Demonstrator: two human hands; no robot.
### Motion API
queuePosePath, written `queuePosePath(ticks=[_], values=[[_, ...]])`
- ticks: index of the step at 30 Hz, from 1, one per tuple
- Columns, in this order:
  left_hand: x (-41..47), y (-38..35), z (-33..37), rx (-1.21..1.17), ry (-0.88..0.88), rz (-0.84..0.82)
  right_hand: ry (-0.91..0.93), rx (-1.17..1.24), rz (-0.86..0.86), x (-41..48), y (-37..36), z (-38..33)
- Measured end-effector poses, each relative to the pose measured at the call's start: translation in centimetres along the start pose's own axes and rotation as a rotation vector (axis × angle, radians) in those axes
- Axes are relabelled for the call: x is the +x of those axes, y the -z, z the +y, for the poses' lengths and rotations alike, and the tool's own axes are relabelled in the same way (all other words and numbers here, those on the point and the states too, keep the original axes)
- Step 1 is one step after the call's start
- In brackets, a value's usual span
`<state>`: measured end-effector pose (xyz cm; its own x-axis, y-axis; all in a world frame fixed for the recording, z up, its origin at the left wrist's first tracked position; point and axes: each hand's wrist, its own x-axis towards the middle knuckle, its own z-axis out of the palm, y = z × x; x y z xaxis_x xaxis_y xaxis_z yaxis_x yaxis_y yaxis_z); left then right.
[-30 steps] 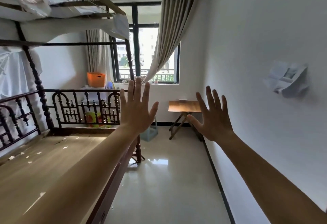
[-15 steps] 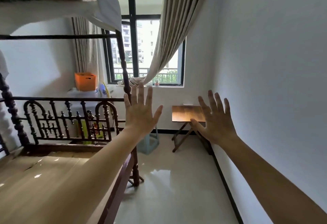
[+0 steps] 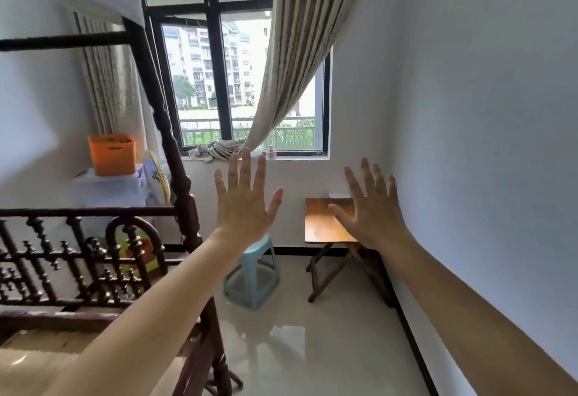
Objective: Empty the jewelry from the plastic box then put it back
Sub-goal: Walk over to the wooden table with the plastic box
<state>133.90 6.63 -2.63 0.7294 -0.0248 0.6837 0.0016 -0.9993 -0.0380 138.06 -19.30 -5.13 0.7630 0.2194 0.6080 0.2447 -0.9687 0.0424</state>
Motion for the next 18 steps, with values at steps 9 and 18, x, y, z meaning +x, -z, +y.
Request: queuePosePath(ticks=[9,18], values=[[14.6,-18.1,-6.1,-0.024,0.049,-0.024,0.037,0.023,-0.035,18.5,-16.4,0.0],[33.2,-37.3,-10.5,-0.092,0.01,-0.108,0.016,-0.05,-0.1,37.8,-32.8,1.4]])
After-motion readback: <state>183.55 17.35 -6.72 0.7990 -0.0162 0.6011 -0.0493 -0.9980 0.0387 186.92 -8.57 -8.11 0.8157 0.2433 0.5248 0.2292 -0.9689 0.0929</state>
